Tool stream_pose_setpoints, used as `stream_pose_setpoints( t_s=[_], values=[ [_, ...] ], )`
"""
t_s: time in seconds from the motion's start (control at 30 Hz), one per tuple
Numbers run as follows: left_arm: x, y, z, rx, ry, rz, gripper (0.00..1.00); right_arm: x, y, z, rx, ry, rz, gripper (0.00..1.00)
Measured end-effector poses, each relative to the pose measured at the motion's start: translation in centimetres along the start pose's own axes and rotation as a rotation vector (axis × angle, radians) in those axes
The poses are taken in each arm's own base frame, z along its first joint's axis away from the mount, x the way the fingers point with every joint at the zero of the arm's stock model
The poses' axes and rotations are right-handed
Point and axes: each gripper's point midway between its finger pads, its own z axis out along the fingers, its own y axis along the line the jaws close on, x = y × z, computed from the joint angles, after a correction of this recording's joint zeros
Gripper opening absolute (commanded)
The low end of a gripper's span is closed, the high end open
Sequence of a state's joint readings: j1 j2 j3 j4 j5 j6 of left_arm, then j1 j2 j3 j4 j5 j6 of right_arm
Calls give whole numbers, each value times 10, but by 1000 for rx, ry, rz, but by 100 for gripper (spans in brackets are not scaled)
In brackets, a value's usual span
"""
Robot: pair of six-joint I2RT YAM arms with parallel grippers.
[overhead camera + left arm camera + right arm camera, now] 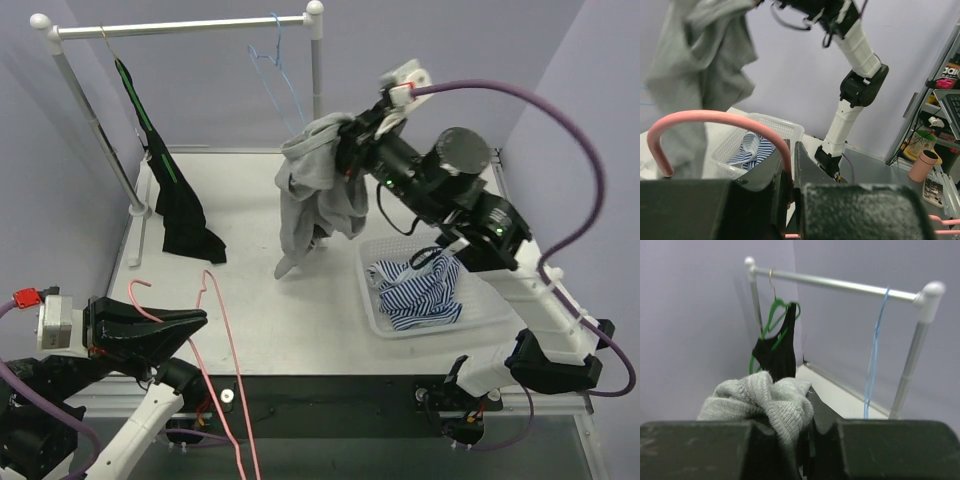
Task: Remove the tank top from the hanger
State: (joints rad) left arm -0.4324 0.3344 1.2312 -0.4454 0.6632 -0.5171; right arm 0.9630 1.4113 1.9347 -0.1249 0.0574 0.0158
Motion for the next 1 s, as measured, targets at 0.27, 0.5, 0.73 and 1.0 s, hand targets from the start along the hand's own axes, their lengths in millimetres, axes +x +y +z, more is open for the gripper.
stream_pose_setpoints(
  t_s=[0.27, 0.5, 0.73, 1.0],
  values=[
    [10, 20, -2, -97, 26, 8, 0, -121, -21, -55, 60, -253, -45, 0],
    [12, 27, -3, -132, 29, 15, 0, -154, -47, -76, 184, -333, -168, 0],
    [14, 33, -4, -161, 33, 21, 0, -105, -77, -93, 321, -194, -303, 0],
    [15, 41, -6, -201, 37, 33, 0, -33, -118, -131, 516, -7, -407, 0]
  ],
)
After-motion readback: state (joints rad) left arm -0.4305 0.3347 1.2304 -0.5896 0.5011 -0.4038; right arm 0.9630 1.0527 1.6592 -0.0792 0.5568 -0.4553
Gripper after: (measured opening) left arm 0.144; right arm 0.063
